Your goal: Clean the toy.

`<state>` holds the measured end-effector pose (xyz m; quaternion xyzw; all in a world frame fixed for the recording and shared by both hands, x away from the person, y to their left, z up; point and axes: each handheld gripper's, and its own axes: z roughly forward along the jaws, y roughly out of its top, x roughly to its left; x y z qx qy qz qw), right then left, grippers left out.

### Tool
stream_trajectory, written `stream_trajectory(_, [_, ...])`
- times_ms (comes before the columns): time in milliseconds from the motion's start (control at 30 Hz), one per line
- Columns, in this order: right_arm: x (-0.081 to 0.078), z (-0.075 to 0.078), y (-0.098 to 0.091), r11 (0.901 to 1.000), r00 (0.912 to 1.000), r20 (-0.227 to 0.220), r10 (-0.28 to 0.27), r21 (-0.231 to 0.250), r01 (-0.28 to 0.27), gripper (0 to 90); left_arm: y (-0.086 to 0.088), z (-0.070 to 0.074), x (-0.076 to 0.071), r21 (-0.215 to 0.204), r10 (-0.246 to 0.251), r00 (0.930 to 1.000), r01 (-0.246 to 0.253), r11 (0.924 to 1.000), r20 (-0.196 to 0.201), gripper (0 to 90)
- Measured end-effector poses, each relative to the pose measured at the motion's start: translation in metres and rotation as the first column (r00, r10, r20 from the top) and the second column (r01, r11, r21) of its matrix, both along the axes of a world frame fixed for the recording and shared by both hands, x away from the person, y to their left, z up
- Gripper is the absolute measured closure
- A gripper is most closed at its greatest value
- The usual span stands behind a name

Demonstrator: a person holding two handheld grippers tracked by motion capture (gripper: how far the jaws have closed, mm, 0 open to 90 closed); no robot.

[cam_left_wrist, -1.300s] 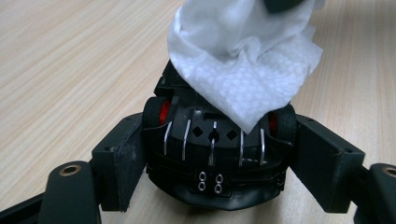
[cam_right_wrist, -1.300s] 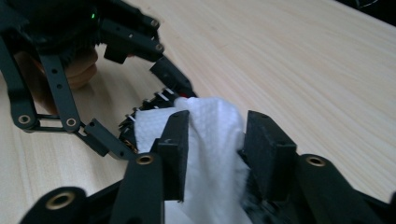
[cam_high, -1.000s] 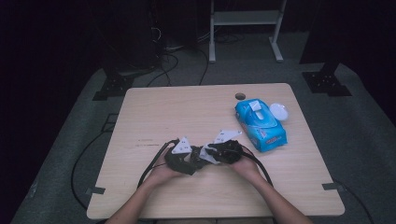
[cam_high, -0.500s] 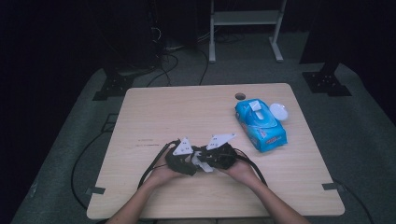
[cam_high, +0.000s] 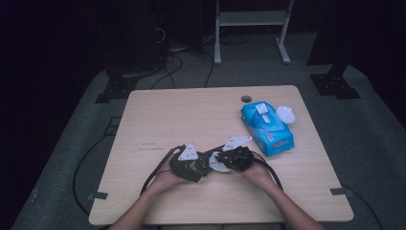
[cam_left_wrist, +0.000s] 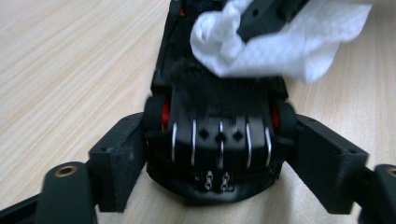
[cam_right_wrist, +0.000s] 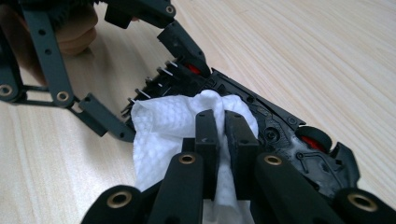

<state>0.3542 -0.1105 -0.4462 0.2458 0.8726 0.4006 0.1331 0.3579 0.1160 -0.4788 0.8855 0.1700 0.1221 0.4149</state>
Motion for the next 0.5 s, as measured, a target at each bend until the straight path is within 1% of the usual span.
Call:
stream_trajectory(67, [0.0,-0.001,-0.003,0.9999,0.9999,-0.007,-0.01,0.012,0.01,84.3,-0.001,-0.002,0.001,0.012,-0.005,1.0,0.005,0.9999,-0.008,20.5])
stream_trajectory(100, [0.001,-0.001,-0.004,0.9998,0.9999,-0.01,-0.011,0.015,0.011,84.3,-0.002,-0.002,0.001,0.024,-0.007,0.9999,0.007,0.9997,-0.013,22.1])
stream_trajectory(167, [0.0,-0.001,-0.005,0.9998,0.9998,-0.013,-0.013,0.018,0.013,84.4,-0.003,-0.003,0.0,0.037,-0.008,1.0,0.008,0.9993,-0.003,23.6])
stream_trajectory(200, [0.0,-0.001,-0.005,0.9998,0.9998,-0.013,-0.013,0.018,0.013,84.4,-0.003,-0.003,0.0,0.037,-0.008,1.0,0.008,0.9993,-0.003,23.8])
stream_trajectory(267, [-0.002,-0.001,-0.001,0.9999,1.0,0.0,0.0,0.013,0.0,84.6,-0.005,-0.001,-0.001,0.044,-0.008,0.9999,0.008,0.999,0.008,24.0])
stream_trajectory(300, [-0.004,0.0,0.004,0.9987,0.9993,-0.012,0.035,0.038,-0.034,84.6,-0.005,-0.001,-0.001,0.052,-0.009,0.9999,0.008,0.9986,0.01,24.0])
stream_trajectory(333, [-0.007,0.0,0.008,0.9976,0.9986,-0.013,0.052,0.048,-0.051,84.6,-0.006,-0.001,-0.001,0.056,-0.009,0.9998,0.009,0.9984,0.015,24.0])
stream_trajectory(367, [-0.007,0.0,0.008,0.9976,0.9986,-0.013,0.052,0.048,-0.051,84.6,-0.006,-0.001,-0.001,0.056,-0.009,0.9998,0.009,0.9984,0.015,24.1])
stream_trajectory(400, [-0.01,0.0,0.018,0.9918,0.9943,-0.027,0.103,0.079,-0.101,84.5,-0.006,-0.001,-0.002,0.056,-0.008,0.9998,0.007,0.9984,0.016,24.1])
stream_trajectory(433, [-0.01,0.0,0.018,0.9918,0.9943,-0.027,0.103,0.079,-0.101,84.5,-0.006,-0.001,-0.002,0.056,-0.008,0.9998,0.007,0.9984,0.016,24.1])
stream_trajectory(467, [-0.012,0.001,0.028,0.9869,0.9902,-0.02,0.138,0.087,-0.136,84.5,-0.006,-0.001,-0.002,0.061,-0.008,0.9998,0.007,0.9981,0.019,24.1])
stream_trajectory(500, [-0.012,0.002,0.03,0.9882,0.9908,-0.012,0.135,0.076,-0.133,84.4,-0.006,-0.001,-0.002,0.055,-0.005,0.9999,0.004,0.9985,0.016,24.1])
